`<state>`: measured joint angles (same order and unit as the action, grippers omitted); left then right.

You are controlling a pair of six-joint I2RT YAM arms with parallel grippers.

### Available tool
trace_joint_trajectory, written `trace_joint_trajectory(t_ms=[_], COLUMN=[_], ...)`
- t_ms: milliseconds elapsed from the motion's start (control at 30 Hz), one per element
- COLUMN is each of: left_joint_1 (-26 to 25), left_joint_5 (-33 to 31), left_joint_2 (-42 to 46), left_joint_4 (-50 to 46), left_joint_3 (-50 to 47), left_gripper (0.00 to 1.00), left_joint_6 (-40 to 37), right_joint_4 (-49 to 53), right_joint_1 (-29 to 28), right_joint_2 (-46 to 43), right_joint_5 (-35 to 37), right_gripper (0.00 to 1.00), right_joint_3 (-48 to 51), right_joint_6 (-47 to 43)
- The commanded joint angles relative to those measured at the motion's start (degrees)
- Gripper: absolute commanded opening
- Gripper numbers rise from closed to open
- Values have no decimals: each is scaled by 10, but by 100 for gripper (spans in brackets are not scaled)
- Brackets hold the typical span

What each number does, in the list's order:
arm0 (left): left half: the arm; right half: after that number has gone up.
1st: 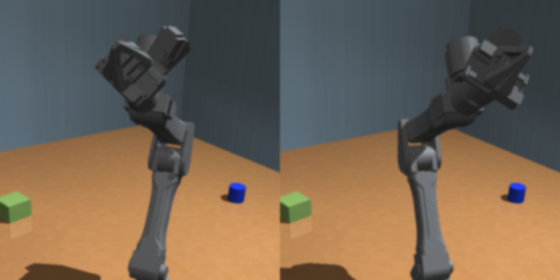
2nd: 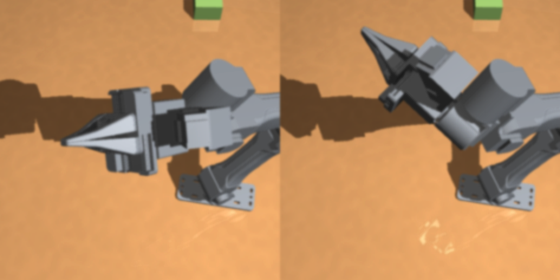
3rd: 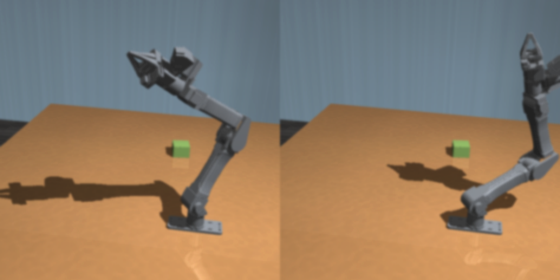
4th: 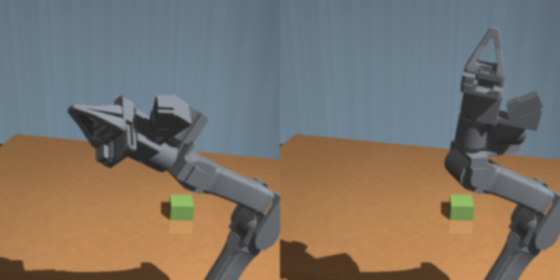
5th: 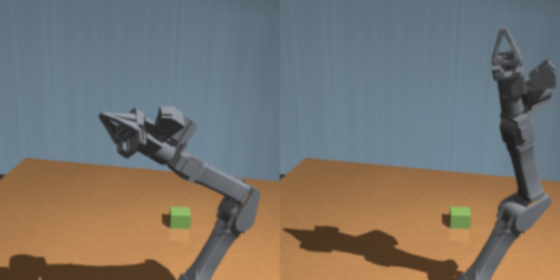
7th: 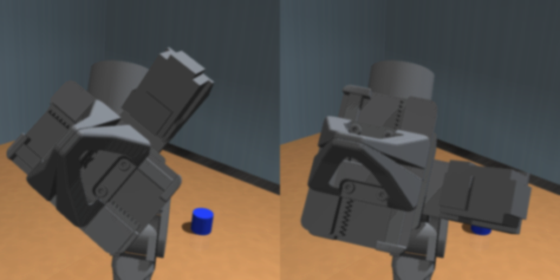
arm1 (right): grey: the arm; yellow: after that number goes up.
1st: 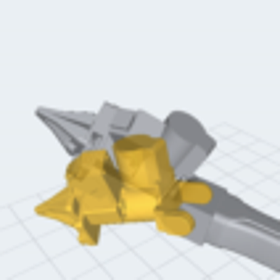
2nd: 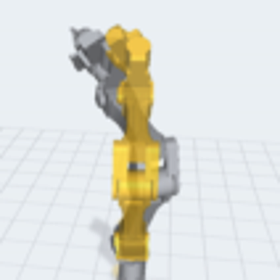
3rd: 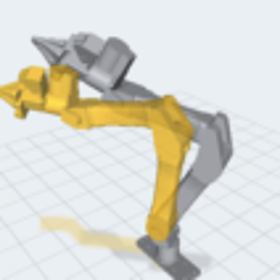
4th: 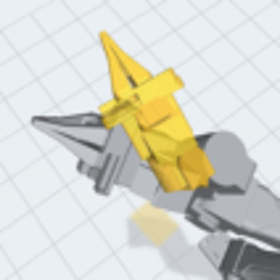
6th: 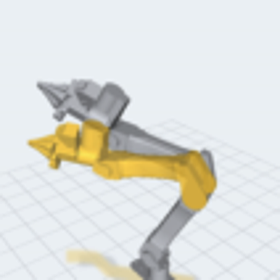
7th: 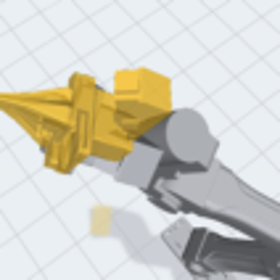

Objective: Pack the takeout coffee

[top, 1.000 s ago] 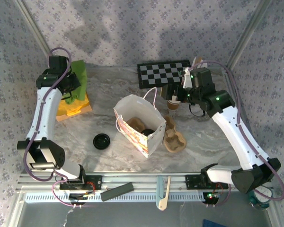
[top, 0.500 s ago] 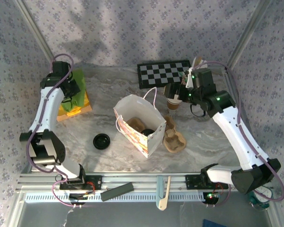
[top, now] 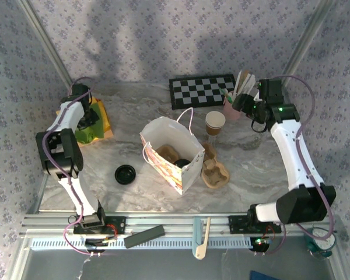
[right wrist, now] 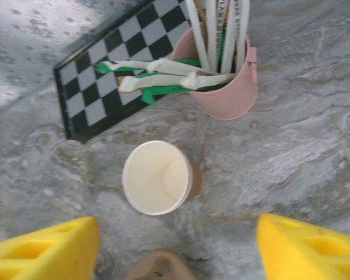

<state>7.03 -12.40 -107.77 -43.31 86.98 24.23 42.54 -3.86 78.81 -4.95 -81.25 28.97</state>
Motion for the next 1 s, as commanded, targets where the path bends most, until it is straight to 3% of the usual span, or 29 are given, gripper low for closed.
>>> trace_joint_trajectory(t_ms=[0,167,467,733,967], left_joint_1=[1,-14,-60,-97,-106], left_joint_5=[13,36,104,140,152], left_joint_2=[5,54,141,202,247], left_joint_4=[-8,-19,-38,-55,-53], left_joint_3=[39,36,29,27,22], left_gripper=[40,56,64,67,67], left_joint_6=[0,10,33,56,74], right_joint_4=[-14,-12,9,19,32], right_joint_1=[19,27,26,26,17], right_joint_2=[42,125,241,297,312], right_joint_5=[-16,-17,29,52,67], right_gripper=[60,50,50,42,9], right_joint_3=[-15,-65,-166,-212,-236], right_joint_6=[-11,-31,-50,-73,-93])
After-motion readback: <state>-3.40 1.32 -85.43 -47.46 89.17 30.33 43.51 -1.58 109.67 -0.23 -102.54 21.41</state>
